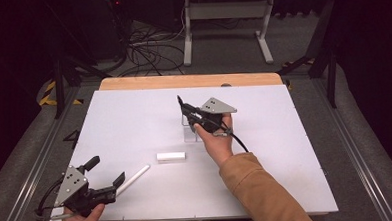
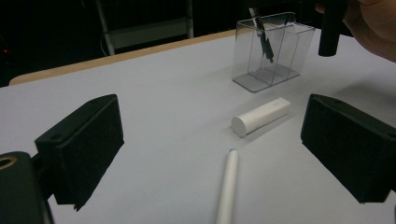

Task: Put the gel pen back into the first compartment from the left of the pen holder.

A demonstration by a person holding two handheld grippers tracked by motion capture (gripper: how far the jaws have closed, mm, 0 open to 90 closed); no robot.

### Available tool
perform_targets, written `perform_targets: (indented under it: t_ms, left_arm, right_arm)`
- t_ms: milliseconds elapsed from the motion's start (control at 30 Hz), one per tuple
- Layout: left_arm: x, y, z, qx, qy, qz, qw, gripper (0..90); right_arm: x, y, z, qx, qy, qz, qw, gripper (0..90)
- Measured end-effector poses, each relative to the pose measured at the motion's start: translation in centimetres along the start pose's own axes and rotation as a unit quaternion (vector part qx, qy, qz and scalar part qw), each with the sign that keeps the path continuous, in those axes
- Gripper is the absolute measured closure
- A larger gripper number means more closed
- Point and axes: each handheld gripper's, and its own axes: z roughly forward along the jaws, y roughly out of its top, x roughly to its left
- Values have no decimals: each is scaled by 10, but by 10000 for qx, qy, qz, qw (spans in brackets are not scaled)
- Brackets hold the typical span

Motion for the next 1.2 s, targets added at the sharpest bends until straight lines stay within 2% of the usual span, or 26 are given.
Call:
perform_targets:
  t_ms: [167,200,233,367,400,500,533,767,1000,1200]
  left_arm:
    - [0,0,0,2,0,3,10000,65]
    - [0,0,0,-6,-4,-4,10000,66]
    - [0,0,0,-5,-3,-5,10000,66]
    - [0,0,0,4,0,0,10000,65]
    - [0,0,0,1,-10,-8,10000,65]
    - [0,1,1,19,-27,-23,10000,65]
    - [0,2,2,17,-47,-3,10000,64]
    - [-1,5,7,29,-70,24,10000,62]
    - [1,6,10,50,-101,13,9999,61]
    - [2,7,12,86,-137,-9,9999,59]
  right_arm:
    - [-2,-2,-1,93,32,32,9999,782]
    - [-2,-1,-2,49,-1,61,10000,682]
    - [-2,-1,-2,49,-1,61,10000,682]
    - [-5,6,-12,9,-170,111,9998,464]
    - [-5,6,-12,9,-170,111,9998,464]
    - [-7,13,-25,-42,-238,32,9997,386]
    - [-8,18,-35,-142,-243,42,9996,377]
    - [-12,30,-58,-267,-285,23,9992,348]
    - [-16,35,-68,-155,-344,-68,9993,321]
    - [-16,39,-81,-60,-254,-101,9996,303]
